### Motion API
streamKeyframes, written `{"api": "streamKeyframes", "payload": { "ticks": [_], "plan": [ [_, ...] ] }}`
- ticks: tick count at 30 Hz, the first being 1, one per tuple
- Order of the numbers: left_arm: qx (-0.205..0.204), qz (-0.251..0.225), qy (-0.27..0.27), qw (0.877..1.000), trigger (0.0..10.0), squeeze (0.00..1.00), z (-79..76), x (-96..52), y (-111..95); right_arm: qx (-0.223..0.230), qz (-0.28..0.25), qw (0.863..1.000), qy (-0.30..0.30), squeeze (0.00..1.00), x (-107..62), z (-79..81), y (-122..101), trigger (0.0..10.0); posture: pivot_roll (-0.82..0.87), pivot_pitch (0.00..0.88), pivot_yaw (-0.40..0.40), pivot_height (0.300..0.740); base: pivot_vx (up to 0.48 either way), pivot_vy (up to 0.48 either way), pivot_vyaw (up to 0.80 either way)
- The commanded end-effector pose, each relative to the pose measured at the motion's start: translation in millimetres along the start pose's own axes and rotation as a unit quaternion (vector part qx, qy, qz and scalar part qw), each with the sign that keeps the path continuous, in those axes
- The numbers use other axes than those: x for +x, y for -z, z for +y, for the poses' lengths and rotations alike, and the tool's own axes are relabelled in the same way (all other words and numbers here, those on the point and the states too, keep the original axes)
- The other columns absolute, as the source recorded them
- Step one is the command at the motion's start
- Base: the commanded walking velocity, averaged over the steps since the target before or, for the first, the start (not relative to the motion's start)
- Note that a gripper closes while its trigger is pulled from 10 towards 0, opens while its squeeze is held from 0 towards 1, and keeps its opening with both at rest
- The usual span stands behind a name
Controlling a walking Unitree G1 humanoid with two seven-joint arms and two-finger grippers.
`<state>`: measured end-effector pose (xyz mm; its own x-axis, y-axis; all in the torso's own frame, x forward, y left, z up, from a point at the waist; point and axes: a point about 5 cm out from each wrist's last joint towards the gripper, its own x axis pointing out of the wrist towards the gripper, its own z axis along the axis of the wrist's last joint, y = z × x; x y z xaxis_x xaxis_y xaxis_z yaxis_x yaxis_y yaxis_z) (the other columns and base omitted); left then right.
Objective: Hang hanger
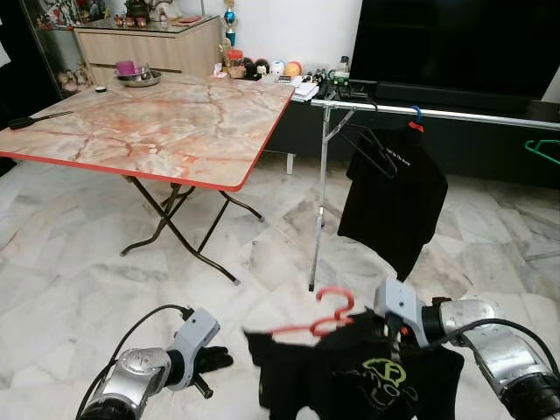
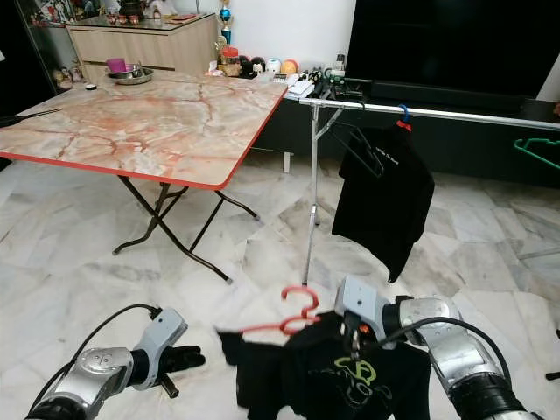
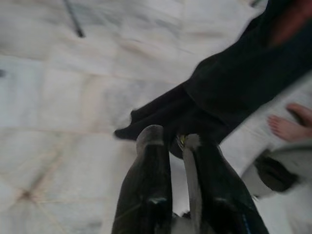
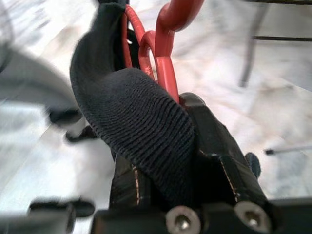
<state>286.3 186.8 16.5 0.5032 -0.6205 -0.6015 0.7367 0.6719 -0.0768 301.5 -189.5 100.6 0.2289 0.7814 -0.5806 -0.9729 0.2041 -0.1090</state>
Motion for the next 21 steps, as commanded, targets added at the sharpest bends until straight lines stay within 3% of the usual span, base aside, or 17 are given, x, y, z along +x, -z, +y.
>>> {"api": "streamKeyframes", "payload": {
  "ticks": [1, 6, 11, 17, 21],
  "plan": [
    [0.010, 0.019, 0.021, 1.000, 10.0, 1.00, -1.1, -4.6, 6.1, -0.032, -0.002, 0.999, -0.010, 0.00, -8.7, -4.7, -9.1, 10.0, 0.12, 0.000, -0.058, 0.740, 0.000, 0.000, 0.00],
    [-0.001, 0.036, 0.080, 0.996, 10.0, 1.00, -9.4, -10.2, 16.8, -0.047, 0.012, 0.999, -0.007, 0.00, -11.0, -14.6, -11.8, 10.0, 0.13, 0.000, -0.067, 0.740, 0.000, 0.000, 0.00],
    [-0.007, 0.035, 0.123, 0.992, 10.0, 1.00, -19.1, -11.0, 19.3, -0.063, -0.005, 0.998, -0.029, 0.00, -4.0, -13.3, -20.4, 10.0, 0.14, 0.000, -0.072, 0.740, 0.000, 0.000, 0.00],
    [-0.013, 0.020, 0.118, 0.993, 10.0, 1.00, -21.6, -6.7, 15.3, -0.074, -0.023, 0.996, -0.039, 0.00, 1.6, -13.8, -29.3, 10.0, 0.14, 0.000, -0.071, 0.740, 0.000, 0.000, 0.00],
    [-0.040, -0.007, 0.074, 0.996, 10.0, 1.00, -16.2, -1.9, 9.6, -0.081, -0.027, 0.996, -0.038, 0.00, 1.8, -16.4, -34.9, 10.0, 0.13, 0.000, -0.066, 0.740, 0.000, 0.000, 0.00]
  ]
}}
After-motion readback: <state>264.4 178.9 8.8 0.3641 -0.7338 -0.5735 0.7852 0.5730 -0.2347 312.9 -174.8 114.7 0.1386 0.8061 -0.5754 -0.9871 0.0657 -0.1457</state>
